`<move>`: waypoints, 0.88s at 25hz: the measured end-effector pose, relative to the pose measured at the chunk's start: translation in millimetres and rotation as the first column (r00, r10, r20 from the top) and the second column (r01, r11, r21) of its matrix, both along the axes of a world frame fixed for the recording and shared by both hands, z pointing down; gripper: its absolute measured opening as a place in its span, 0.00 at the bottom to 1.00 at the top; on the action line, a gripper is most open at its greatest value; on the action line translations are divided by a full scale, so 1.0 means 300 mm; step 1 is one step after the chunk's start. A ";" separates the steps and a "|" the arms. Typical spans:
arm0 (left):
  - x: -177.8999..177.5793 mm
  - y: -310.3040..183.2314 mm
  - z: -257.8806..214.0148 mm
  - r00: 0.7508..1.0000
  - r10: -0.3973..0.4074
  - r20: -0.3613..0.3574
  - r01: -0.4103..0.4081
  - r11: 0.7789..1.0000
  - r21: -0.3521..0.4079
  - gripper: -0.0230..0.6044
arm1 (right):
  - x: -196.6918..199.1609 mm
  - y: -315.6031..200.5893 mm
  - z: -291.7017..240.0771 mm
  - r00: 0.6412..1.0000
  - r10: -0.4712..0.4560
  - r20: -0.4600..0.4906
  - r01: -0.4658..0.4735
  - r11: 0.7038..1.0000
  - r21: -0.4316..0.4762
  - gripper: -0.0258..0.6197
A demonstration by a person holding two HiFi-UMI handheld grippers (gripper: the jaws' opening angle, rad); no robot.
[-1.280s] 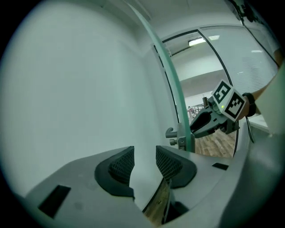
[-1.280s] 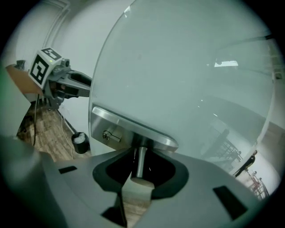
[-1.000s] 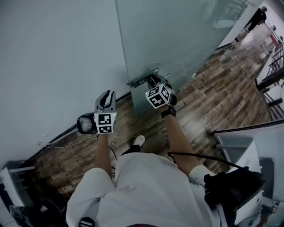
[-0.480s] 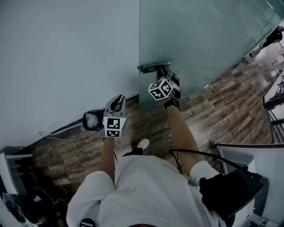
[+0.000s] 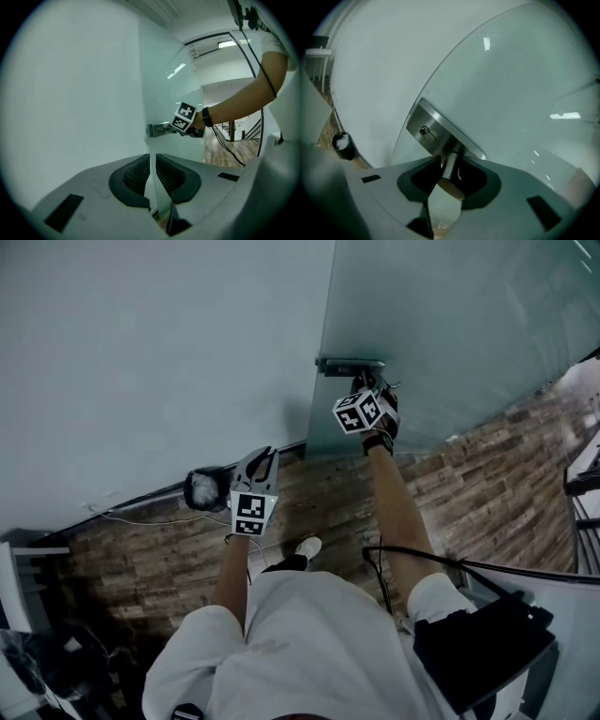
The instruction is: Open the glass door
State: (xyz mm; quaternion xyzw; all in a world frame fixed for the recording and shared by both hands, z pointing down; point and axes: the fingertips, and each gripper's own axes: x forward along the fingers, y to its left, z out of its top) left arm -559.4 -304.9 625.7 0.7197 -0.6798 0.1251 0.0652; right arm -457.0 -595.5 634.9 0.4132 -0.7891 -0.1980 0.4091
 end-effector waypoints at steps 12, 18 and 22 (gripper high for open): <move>0.129 -0.120 -0.054 0.994 0.104 -0.016 -0.103 0.994 0.042 0.04 | -0.010 0.031 -0.047 0.985 -0.117 0.128 0.115 0.993 0.021 0.22; 0.403 -0.261 -0.133 0.949 0.314 -0.008 -0.311 0.944 0.113 0.04 | 0.289 0.288 -0.219 0.914 -0.101 0.392 0.070 0.993 0.094 0.22; 0.693 -0.308 -0.224 0.895 0.445 -0.026 -0.435 0.886 0.158 0.04 | 0.649 0.494 -0.314 0.803 0.082 0.590 -0.100 0.995 -0.003 0.20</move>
